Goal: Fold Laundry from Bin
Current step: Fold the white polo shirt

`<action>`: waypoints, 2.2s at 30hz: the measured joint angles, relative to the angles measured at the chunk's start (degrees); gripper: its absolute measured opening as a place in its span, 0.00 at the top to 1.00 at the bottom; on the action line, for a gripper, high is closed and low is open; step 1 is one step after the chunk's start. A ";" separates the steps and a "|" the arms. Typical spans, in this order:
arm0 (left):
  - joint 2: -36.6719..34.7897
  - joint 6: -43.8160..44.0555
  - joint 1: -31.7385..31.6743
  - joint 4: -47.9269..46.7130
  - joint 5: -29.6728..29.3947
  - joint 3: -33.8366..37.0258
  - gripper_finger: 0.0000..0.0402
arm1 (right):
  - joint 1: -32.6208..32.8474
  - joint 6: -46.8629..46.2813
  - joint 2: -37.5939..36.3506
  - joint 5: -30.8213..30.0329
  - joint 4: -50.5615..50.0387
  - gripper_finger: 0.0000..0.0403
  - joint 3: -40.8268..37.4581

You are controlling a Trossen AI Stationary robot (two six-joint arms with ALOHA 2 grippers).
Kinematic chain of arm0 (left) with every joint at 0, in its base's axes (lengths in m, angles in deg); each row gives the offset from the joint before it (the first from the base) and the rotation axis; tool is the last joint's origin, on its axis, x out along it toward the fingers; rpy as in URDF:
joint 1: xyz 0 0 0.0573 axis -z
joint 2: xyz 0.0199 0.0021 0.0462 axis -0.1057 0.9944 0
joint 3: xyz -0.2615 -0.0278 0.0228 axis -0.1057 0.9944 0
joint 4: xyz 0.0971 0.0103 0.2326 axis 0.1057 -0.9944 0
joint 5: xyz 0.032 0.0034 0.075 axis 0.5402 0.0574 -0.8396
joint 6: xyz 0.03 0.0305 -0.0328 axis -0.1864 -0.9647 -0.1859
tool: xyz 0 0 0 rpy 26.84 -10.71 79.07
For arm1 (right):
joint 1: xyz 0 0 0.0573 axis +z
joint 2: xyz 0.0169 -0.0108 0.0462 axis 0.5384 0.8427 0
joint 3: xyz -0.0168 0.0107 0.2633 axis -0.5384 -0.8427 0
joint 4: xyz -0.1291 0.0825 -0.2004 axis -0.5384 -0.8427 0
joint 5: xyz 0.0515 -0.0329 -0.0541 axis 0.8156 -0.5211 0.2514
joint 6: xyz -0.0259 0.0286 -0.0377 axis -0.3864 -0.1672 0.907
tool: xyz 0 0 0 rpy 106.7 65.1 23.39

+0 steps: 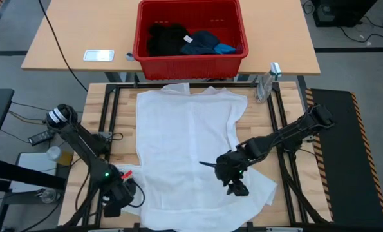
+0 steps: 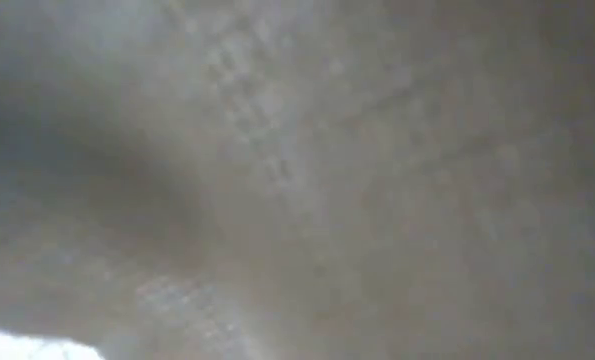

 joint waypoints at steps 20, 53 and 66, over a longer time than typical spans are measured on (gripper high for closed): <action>7.85 13.04 11.99 1.29 -1.92 0.69 0.52 | -0.04 -1.10 0.07 -2.76 1.98 0.49 0.00; 2.82 6.00 7.24 -11.45 -31.74 -17.90 1.00 | -5.07 -0.10 0.81 -32.71 16.10 0.63 3.53; 2.84 8.81 2.05 -11.17 -42.11 -17.69 1.00 | -24.00 9.51 19.20 -22.05 17.53 0.65 21.67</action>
